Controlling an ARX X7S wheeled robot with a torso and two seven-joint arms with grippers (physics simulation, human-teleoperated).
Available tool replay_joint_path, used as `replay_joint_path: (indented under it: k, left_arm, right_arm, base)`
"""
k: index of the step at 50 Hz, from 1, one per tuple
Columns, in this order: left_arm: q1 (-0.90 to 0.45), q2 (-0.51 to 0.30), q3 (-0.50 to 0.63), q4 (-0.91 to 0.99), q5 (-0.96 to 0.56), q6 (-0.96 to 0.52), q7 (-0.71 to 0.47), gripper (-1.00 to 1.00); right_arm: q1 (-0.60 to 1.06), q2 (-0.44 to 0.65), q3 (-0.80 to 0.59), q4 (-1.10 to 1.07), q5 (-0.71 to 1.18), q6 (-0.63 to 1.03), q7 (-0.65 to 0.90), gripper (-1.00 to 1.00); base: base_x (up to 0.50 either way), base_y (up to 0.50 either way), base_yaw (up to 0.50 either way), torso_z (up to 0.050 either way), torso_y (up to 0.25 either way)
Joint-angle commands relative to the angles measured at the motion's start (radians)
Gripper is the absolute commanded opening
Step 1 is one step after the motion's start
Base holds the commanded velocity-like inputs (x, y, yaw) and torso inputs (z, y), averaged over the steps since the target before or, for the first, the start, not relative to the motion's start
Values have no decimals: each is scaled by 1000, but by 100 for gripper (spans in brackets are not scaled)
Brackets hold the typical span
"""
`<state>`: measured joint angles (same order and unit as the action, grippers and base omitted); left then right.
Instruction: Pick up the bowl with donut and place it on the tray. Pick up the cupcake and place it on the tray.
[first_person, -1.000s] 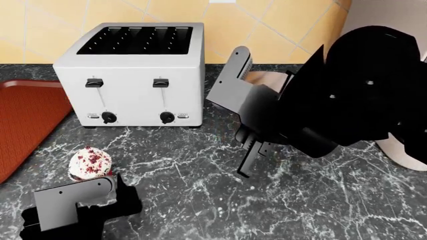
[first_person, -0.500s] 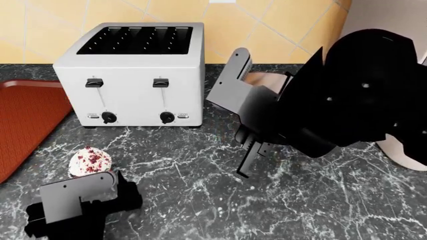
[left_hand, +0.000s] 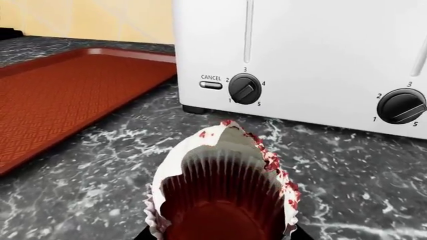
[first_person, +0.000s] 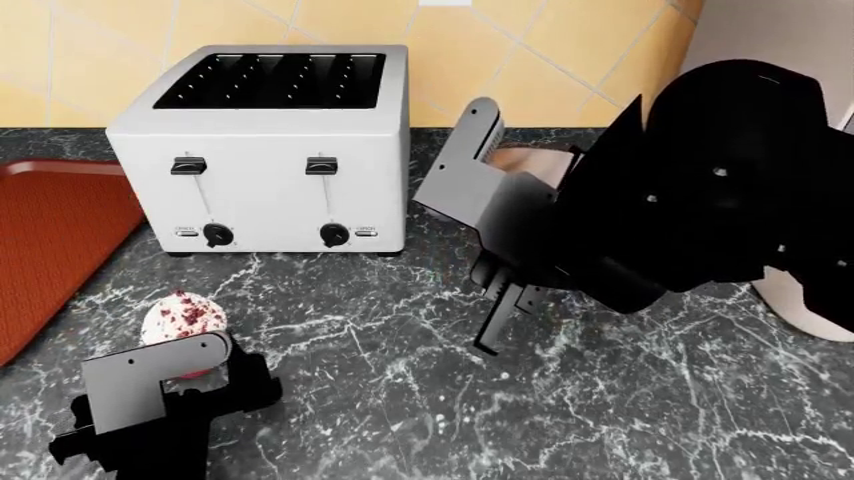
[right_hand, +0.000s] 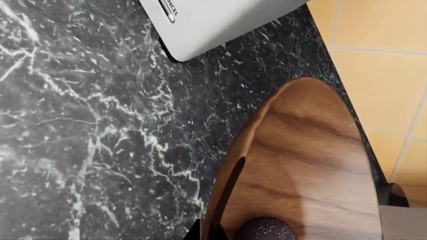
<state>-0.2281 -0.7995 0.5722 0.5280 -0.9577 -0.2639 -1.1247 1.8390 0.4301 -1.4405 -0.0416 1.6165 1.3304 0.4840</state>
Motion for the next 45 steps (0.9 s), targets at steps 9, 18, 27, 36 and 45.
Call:
replay_joint_path:
  k: [9, 18, 27, 36, 45]
  left_arm:
    - [13, 9, 10, -3, 4, 11, 5, -100]
    - [20, -4, 11, 44, 26, 19, 1, -100]
    - [4, -16, 14, 115, 27, 7, -5, -100]
    - [-39, -51, -7, 208, -28, -21, -21, -100]
    - [-58, -88, -34, 253, -82, -23, -19, -100]
  right_arm:
    - [22, 15, 4, -14, 16, 19, 54, -100]
    - [40, 33, 8, -45, 122, 37, 151, -100]
    - [77, 58, 1, -112, 282, 31, 302, -100]
    - [127, 83, -17, -178, 418, 6, 417, -100]
    - [186, 125, -63, -273, 591, -50, 557, -100]
  base:
    - [0, 0, 0, 0, 0]
    - [0, 0, 0, 0, 1]
    - [0, 0, 0, 1, 1]
    - [0, 0, 0, 0, 1]
    - [0, 0, 0, 0, 0]
